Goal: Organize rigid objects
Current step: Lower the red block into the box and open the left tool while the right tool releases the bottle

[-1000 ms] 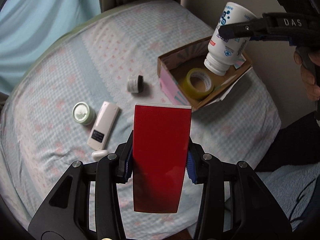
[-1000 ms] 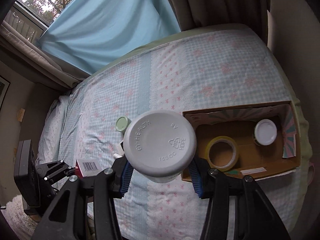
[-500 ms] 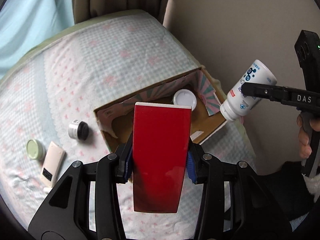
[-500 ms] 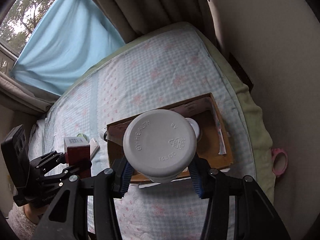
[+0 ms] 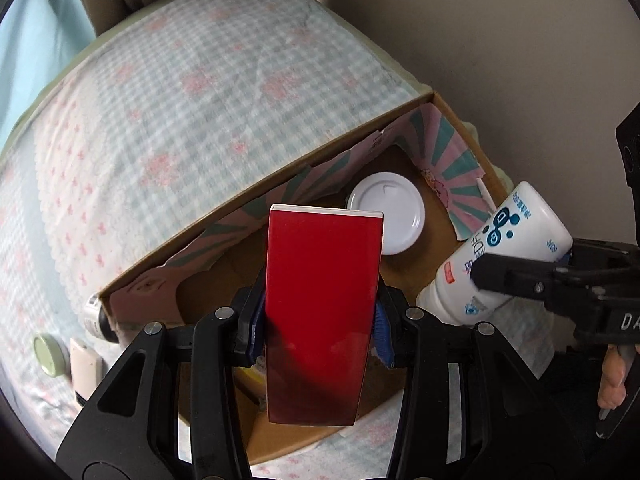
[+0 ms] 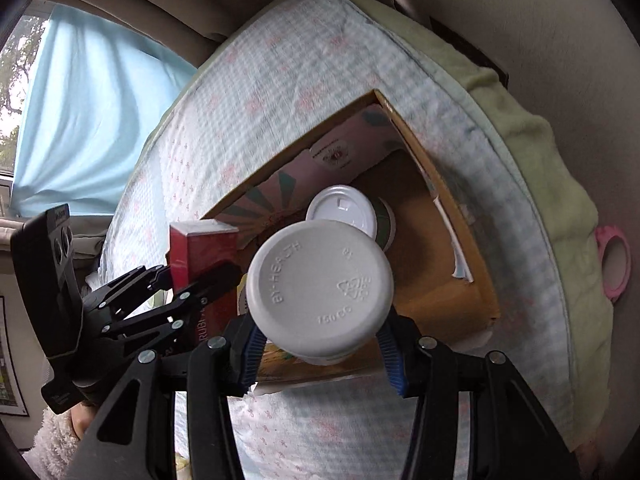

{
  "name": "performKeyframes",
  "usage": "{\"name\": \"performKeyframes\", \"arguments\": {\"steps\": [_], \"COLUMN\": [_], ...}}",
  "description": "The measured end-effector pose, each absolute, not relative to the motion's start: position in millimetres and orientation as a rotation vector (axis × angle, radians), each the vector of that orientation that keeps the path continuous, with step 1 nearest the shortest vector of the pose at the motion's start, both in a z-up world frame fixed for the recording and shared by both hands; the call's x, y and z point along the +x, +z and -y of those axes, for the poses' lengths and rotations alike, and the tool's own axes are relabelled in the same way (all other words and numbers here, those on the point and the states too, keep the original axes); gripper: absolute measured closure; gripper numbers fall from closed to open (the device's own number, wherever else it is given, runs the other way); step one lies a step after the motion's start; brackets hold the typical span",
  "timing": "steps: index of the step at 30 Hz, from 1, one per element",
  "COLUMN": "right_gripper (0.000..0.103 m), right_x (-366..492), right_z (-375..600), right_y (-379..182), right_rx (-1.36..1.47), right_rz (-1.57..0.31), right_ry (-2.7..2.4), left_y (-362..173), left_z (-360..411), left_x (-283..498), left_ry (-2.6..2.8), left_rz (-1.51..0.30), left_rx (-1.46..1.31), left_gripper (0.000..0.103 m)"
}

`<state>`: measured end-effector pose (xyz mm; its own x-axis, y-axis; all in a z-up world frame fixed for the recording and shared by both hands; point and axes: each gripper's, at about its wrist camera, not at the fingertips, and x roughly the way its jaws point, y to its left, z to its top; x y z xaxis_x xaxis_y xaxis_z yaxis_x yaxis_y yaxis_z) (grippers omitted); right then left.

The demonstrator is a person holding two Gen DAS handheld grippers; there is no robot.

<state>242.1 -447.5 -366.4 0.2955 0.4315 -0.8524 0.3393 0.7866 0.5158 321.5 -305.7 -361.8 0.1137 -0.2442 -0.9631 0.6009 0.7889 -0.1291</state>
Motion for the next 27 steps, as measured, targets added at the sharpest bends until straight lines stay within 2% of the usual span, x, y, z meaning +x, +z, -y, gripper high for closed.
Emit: {"name": "performKeyframes", "arguments": {"steps": [7, 16, 17, 18, 19, 20, 21, 27], "right_gripper": [0.057, 0.056, 0.055, 0.049, 0.041, 0.019, 0.001, 0.0], "right_x": [243.9, 253.0, 255.5, 256.9, 256.3, 255.0, 252.5, 242.6], "right_z": [432.2, 425.7, 422.8, 422.1, 425.2, 430.0, 435.2, 449.6], "right_y": [-399.1, -415.7, -414.3, -411.0, -406.1, -400.9, -393.7, -376.8], "right_rx": [0.798, 0.788, 0.751, 0.709, 0.674, 0.647, 0.633, 0.558], "right_rz": [-1.351, -1.45, -1.468, -1.475, -1.48, -1.473, -1.432, -1.354], "right_ry": [0.078, 0.1, 0.108, 0.103, 0.066, 0.03, 0.015, -0.071], "left_y": [-386.6, -386.6, -385.8, -381.5, -375.7, -369.5, -362.4, -337.7], "left_z": [313.6, 317.4, 318.0, 316.4, 313.3, 308.6, 302.5, 281.3], "left_x": [326.0, 324.5, 325.1, 324.9, 325.8, 327.3, 328.8, 320.3], "left_ry": [-0.651, -0.644, -0.643, -0.629, -0.599, -0.583, -0.586, -0.582], "left_rz": [-1.333, -1.31, -1.312, -1.299, -1.276, -1.261, -1.251, -1.249], "left_rx": [0.41, 0.507, 0.512, 0.515, 0.528, 0.526, 0.505, 0.473], "left_gripper": [0.064, 0.063, 0.052, 0.036, 0.025, 0.002, 0.0, 0.0]}}
